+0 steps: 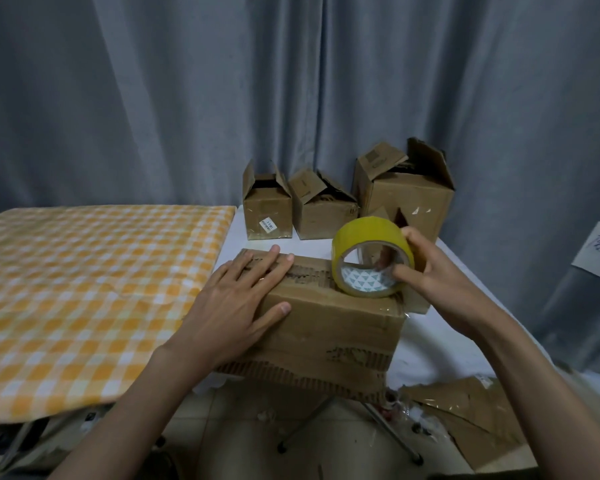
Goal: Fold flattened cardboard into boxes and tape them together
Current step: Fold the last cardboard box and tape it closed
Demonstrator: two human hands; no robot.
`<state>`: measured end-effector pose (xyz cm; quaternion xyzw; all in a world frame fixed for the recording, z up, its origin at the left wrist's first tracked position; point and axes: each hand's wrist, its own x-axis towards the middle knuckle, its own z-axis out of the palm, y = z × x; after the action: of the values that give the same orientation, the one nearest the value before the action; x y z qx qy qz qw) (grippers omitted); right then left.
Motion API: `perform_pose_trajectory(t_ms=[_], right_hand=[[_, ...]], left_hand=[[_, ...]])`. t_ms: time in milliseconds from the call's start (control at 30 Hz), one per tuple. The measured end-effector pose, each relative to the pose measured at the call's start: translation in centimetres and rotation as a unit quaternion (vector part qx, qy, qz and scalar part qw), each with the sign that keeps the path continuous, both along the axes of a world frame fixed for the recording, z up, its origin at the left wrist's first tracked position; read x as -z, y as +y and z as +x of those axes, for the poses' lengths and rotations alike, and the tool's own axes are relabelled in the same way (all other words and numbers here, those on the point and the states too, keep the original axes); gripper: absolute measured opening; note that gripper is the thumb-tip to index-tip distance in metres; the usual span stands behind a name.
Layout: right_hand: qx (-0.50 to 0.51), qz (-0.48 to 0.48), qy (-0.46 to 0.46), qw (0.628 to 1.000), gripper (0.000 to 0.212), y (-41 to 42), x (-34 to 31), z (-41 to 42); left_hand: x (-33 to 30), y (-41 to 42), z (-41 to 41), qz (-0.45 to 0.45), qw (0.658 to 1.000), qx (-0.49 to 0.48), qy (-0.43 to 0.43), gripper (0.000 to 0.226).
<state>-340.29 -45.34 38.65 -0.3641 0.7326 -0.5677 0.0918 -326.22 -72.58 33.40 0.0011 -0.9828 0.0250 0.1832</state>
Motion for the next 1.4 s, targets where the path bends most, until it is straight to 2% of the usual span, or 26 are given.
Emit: perform_pose_trajectory(t_ms=[267, 400, 500, 633, 767, 933, 1100, 1233, 1400], right_hand=[[-0.030, -0.024, -0.031, 0.999, 0.020, 0.3, 0.4, 0.0], [-0.045, -0.036, -0.036, 0.998, 0.032, 0.0, 0.3, 0.2], [-0.041, -0.024, -0.021, 0.999, 0.045, -0.1, 0.2, 0.1], [-0.034, -0.028, -0.019, 0.999, 0.044, -0.3, 0.7, -0.2], [0.015, -0.071, 0.013, 0.997, 0.044, -0.7, 0.5, 0.0], [0.149, -0.088, 0.069, 0.983, 0.037, 0.6, -0.8, -0.2], [0.256, 0.004, 0.194, 0.947, 0.036, 1.0, -1.5, -0.1], [0.280, 0.064, 0.230, 0.930, 0.034, 2.6, -1.8, -0.6], [0.272, 0.147, 0.237, 0.921, 0.046, 3.8, -0.2, -0.9]], left_hand=[[-0.4, 1.9, -0.8, -0.005, 0.999, -0.044, -0.008, 0.085], [-0.6, 3.2, -1.5, 0.026, 0.999, -0.029, -0.006, 0.096], [-0.6, 4.4, -2.2, 0.032, 0.999, -0.003, -0.003, 0.093], [-0.1, 5.2, -2.7, 0.048, 0.999, 0.009, 0.004, 0.090], [-0.1, 4.6, -2.6, 0.063, 0.998, 0.000, -0.004, 0.094], [-0.1, 4.6, -2.6, 0.068, 0.998, 0.005, -0.001, 0.092], [0.1, 4.5, -2.5, 0.059, 0.998, 0.009, 0.007, 0.089], [0.0, 4.5, -2.6, 0.056, 0.998, 0.005, 0.009, 0.088], [0.0, 4.5, -2.5, 0.066, 0.998, 0.008, 0.008, 0.090]])
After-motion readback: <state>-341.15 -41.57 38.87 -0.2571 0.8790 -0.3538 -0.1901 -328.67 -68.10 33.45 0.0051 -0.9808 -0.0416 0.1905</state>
